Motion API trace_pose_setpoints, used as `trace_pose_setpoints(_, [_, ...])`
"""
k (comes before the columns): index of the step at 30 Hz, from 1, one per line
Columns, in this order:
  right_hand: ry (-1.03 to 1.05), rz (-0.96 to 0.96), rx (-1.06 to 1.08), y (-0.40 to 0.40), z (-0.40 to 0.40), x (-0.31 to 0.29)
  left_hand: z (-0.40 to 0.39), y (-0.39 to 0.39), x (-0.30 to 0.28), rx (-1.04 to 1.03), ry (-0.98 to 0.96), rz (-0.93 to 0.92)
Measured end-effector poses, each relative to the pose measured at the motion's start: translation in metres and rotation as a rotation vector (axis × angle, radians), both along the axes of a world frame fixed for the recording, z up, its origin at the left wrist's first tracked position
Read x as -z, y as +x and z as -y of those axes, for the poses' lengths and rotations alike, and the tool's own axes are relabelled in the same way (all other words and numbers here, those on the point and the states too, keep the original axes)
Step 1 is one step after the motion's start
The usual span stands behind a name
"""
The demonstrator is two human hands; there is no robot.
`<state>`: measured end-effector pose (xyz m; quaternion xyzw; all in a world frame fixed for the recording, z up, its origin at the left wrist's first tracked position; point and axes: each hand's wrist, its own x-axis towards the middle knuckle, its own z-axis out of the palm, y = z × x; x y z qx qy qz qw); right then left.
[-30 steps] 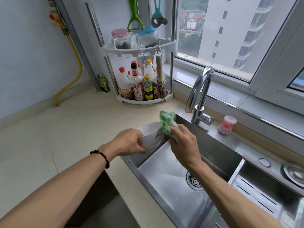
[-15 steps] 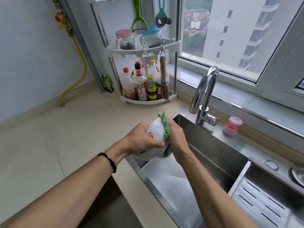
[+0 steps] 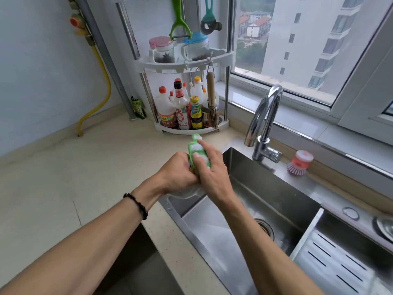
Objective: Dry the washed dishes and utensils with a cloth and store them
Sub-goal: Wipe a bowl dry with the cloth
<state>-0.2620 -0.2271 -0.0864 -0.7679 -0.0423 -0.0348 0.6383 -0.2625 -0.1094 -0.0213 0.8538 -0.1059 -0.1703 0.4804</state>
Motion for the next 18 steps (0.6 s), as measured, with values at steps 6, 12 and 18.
trace_pose_setpoints(6, [0.224,-0.215,-0.017,0.015,0.009,-0.010,-0.004,-0.003,-0.006,-0.047,-0.002,-0.006])
trace_pose_setpoints(12, [0.335,-0.224,0.007,0.010,0.001,-0.004,-0.009,-0.003,-0.008,0.049,0.090,-0.007])
trace_pose_setpoints(18, [-0.054,0.030,-0.042,0.000,-0.010,-0.011,-0.012,0.000,-0.008,-0.008,0.054,0.025])
